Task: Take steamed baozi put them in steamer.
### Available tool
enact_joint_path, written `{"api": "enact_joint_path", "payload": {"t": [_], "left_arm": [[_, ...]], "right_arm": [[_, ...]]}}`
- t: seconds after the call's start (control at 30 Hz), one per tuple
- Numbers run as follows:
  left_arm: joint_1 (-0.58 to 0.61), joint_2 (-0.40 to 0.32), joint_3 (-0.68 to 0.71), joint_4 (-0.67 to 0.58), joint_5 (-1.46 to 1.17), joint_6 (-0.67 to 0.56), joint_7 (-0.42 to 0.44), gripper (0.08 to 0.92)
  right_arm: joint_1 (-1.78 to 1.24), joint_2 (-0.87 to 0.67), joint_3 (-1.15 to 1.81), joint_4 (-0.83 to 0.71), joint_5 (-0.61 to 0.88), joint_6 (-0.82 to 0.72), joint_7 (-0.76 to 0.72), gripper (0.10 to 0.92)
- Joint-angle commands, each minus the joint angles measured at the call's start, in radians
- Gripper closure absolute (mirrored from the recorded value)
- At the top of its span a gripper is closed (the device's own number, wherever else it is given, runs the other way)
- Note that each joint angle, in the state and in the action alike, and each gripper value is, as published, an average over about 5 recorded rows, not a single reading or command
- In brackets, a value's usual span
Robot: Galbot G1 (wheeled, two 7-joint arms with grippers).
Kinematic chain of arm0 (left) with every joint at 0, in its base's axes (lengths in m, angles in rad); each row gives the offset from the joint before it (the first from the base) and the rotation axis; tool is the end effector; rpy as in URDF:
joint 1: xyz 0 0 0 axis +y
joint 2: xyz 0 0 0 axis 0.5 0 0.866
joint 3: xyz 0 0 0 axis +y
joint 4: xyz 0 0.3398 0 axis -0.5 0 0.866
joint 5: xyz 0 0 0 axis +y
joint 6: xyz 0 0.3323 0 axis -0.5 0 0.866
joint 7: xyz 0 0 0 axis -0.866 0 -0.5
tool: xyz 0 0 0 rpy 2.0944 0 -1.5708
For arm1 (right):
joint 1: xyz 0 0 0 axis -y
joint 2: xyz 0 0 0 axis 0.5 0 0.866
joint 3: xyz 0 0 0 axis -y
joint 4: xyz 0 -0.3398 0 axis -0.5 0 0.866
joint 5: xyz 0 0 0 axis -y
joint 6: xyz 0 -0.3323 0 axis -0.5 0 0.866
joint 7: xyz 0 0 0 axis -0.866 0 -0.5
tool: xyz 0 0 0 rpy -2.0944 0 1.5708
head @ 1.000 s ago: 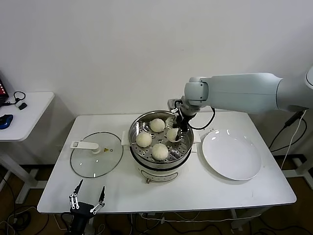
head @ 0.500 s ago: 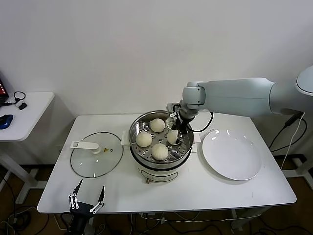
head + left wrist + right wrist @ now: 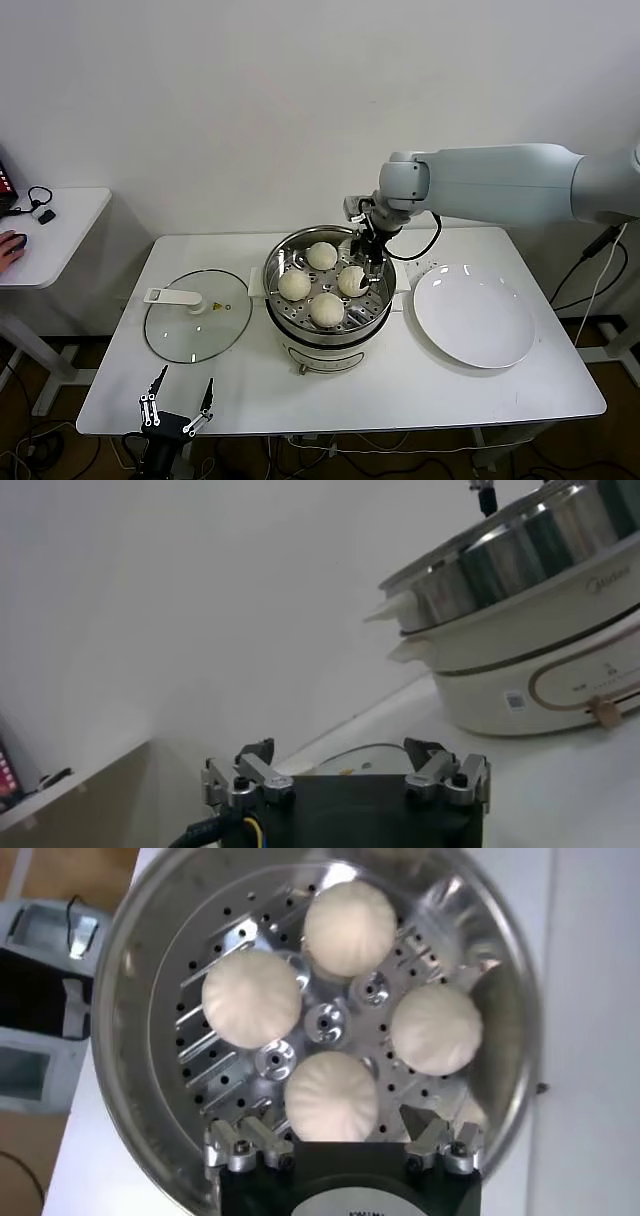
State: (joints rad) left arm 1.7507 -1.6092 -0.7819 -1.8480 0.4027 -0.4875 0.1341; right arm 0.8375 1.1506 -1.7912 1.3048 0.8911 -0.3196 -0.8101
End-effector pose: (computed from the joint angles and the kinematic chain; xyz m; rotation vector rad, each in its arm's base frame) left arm 0.0727 0.0720 -0.3919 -0.1452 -3.0104 -0.7715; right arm 0.5295 0.0411 -0.0564 1.4046 -1.3975 1.3446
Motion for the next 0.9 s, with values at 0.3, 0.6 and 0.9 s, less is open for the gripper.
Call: {"api": "enact_joint_path", "payload": {"t": [0.3, 0.6, 0.9], "left_arm": [[-0.006, -0.049, 0.004, -0.009, -0.003, 0.002, -0.005, 0.177], [-0.009, -0.049, 0.006, -0.014, -0.005, 0.008, -0.005, 0.177], [-0.012, -0.049, 0.004, -0.024, -0.014, 0.011, -0.007, 0.177]], "right_arm": [[-0.279, -0.536, 0.576, 0.399, -0.003, -0.144, 0.714, 0.203], [-0.976, -0.78, 1.235, 0.643, -0.125, 0.052, 0.994, 0.203], [-1.837, -0.644, 2.024, 0.741, -0.287, 0.254, 1.028, 0.203]]}}
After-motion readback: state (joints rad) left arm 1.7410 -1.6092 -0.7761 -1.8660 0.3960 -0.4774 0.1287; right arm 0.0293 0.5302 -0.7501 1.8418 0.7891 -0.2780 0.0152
